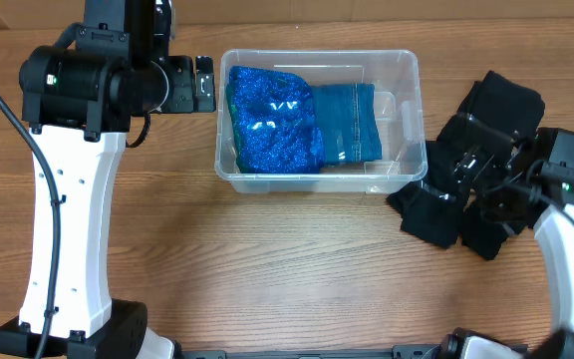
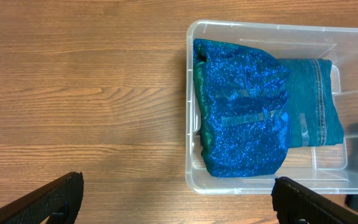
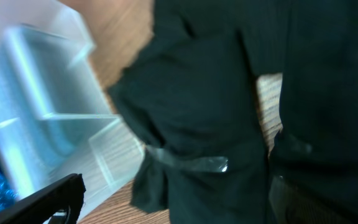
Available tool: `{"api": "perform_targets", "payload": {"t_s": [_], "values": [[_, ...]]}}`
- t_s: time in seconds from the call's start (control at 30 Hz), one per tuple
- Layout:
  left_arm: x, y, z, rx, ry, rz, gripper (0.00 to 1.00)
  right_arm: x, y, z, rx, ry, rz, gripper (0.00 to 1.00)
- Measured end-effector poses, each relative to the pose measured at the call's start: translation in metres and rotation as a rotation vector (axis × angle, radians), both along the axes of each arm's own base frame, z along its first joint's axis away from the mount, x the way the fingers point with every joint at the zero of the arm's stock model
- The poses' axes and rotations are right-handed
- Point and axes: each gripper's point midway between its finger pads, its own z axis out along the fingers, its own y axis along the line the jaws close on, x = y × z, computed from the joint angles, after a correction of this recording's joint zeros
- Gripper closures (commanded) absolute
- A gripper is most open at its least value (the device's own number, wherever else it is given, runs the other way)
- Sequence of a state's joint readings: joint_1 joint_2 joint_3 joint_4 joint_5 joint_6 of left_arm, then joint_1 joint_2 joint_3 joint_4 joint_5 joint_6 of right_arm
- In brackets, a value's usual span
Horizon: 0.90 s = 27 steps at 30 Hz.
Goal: Pack container
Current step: 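Reach the right gripper to the black fabric pile and grasp one piece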
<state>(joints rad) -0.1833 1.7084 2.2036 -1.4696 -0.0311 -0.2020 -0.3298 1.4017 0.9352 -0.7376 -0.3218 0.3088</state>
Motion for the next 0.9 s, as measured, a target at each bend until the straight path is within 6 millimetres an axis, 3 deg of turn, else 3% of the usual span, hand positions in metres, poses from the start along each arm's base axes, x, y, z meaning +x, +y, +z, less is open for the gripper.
{"api": "perform_targets", "payload": {"t_s": [0.17,0.3,0.47,0.5,0.6,0.73,0.9], "values": [[0.000,0.000,0.000,0.000,0.000,0.000,0.00,0.010,0.007,-0.040,0.093,0.063,0.052,0.06],[0.000,0.000,0.000,0.000,0.000,0.000,0.00,0.006,0.004,-0.069,0.090,0.144,0.048,0.11],[0.000,0.000,0.000,0.000,0.000,0.000,0.00,0.002,-0.003,-0.086,0.063,0.197,0.035,0.17],[0.000,0.000,0.000,0.000,0.000,0.000,0.00,0.001,-0.004,-0.086,0.057,0.201,0.032,0.21],[0.000,0.000,0.000,0.000,0.000,0.000,0.00,0.003,-0.005,-0.086,0.048,0.193,0.035,0.50],[0.000,0.000,0.000,0.000,0.000,0.000,0.00,0.008,0.003,-0.082,0.083,0.156,0.078,0.77],[0.000,0.000,0.000,0.000,0.000,0.000,0.00,0.007,0.014,-0.077,0.141,0.140,0.109,0.87]]}}
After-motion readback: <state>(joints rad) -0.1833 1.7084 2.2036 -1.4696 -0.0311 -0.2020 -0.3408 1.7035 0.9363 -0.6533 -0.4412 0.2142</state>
